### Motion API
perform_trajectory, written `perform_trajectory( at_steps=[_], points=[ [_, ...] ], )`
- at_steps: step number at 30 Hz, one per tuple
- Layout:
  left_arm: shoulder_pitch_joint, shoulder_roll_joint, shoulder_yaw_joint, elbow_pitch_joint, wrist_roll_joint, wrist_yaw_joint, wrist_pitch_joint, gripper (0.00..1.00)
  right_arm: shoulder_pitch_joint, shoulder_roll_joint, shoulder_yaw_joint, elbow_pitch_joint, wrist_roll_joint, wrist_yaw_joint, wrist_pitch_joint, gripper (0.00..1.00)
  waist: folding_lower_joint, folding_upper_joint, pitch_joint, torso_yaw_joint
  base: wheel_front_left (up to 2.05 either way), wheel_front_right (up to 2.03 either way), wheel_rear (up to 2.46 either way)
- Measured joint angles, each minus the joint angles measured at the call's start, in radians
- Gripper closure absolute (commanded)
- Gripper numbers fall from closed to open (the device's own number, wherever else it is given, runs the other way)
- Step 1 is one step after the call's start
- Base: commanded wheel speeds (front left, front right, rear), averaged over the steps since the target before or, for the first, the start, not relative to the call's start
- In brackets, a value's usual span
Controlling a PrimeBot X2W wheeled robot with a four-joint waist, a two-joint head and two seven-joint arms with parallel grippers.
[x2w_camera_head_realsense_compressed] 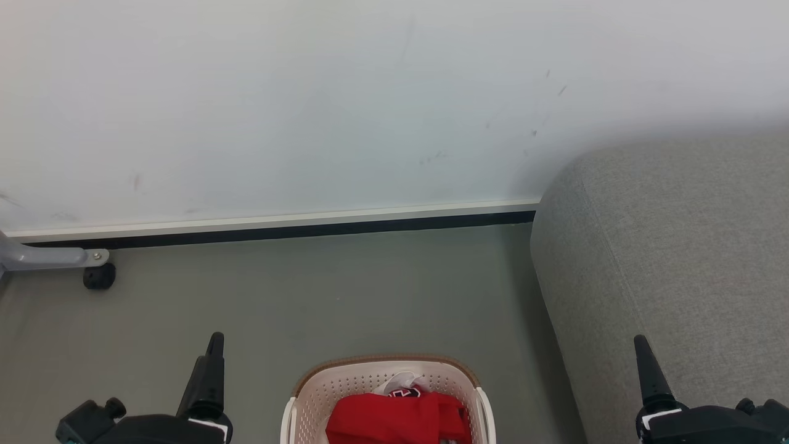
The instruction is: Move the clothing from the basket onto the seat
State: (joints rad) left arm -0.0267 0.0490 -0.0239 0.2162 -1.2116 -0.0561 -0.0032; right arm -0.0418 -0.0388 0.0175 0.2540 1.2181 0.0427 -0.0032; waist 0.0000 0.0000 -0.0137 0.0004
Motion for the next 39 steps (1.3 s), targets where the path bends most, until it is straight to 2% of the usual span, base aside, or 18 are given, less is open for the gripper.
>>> perform_trajectory(
  at_steps=[16,39],
  points=[
    [0.018,0.046,-0.057,-0.036,0.293,0.04,-0.053,0.0,0.001,-0.031,0.092,-0.016,-0.253,-0.035,-0.052,0.0,0.0,0.0,-0.007,-0.002,0.0,0.0,0.0],
    [0.076,0.077,-0.105,-0.071,0.62,0.092,-0.123,0.0,0.033,-0.046,0.178,-0.039,-0.55,-0.087,-0.124,0.0,0.0,-0.0001,-0.028,-0.005,0.0,0.0,0.0]
  ],
)
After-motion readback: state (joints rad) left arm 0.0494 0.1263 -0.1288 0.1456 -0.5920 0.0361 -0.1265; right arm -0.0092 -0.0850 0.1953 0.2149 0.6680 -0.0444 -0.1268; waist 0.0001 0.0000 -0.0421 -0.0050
